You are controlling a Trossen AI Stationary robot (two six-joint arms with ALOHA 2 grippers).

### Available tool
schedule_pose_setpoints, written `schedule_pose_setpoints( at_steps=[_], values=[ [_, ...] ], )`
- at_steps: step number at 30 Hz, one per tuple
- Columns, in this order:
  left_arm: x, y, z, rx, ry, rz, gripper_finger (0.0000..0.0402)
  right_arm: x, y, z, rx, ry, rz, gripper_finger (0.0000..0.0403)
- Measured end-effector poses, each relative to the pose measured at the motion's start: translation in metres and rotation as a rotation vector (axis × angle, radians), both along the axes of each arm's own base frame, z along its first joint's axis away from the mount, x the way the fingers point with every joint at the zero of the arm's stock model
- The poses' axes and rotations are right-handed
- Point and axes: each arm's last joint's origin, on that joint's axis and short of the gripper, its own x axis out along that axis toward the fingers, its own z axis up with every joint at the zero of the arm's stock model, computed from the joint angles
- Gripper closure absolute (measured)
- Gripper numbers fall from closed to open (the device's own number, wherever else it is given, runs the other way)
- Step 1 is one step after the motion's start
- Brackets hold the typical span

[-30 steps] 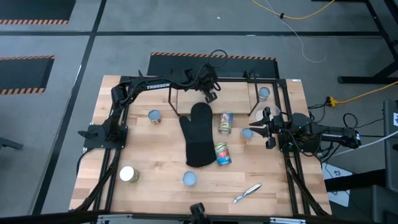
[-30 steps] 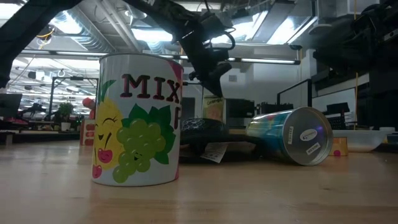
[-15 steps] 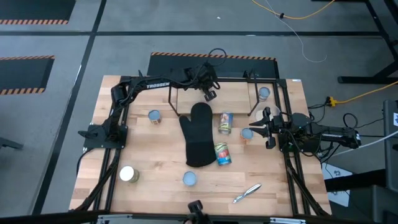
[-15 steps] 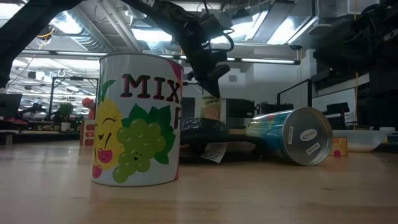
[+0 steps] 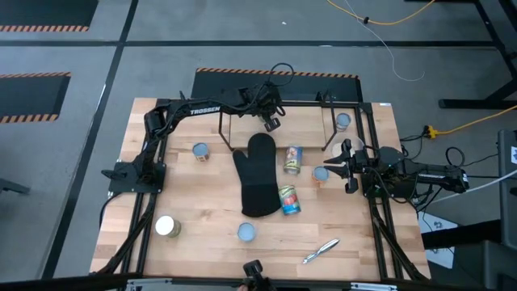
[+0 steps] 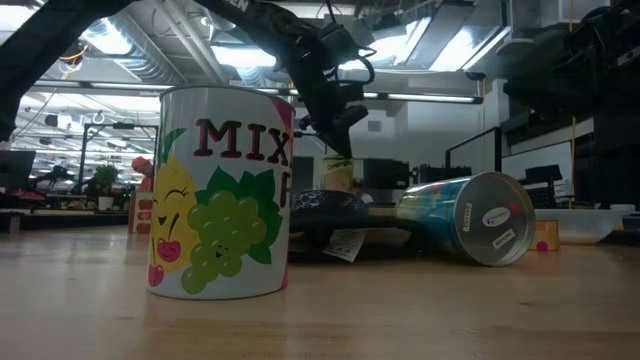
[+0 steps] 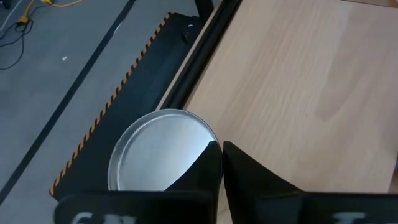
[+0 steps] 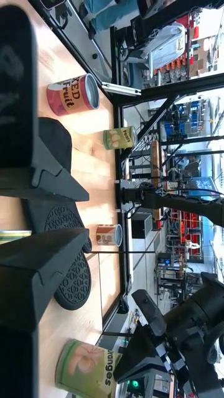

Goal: Pick and place cans onto a shelf
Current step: Put the large canned oranges on the shelf, then put the canned pears on the shelf

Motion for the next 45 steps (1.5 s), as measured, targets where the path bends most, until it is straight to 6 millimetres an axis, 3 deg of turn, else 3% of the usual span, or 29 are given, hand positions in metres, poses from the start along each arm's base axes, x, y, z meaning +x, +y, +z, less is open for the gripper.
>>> schedule_pose_setpoints(
  at_steps=[21, 28, 34, 38, 45],
  values=[
    [0.001, -0.002, 0.001, 0.008, 0.004, -0.010, 0.0337, 0.000, 0.000, 0.000, 0.000, 0.000, 0.000, 0.0319],
    [0.004, -0.013, 0.005, 0.027, 0.007, -0.047, 0.0323, 0.000, 0.000, 0.000, 0.000, 0.000, 0.000, 0.0319],
    [0.010, -0.035, 0.022, 0.042, -0.037, -0.098, 0.0322, 0.000, 0.000, 0.000, 0.000, 0.000, 0.000, 0.0319],
    [0.012, -0.056, 0.046, 0.015, -0.086, -0.105, 0.0322, 0.000, 0.000, 0.000, 0.000, 0.000, 0.000, 0.0319],
    [0.004, -0.114, 0.092, -0.134, -0.026, -0.152, 0.0327, 0.000, 0.000, 0.000, 0.003, 0.003, -0.001, 0.0319]
  ],
)
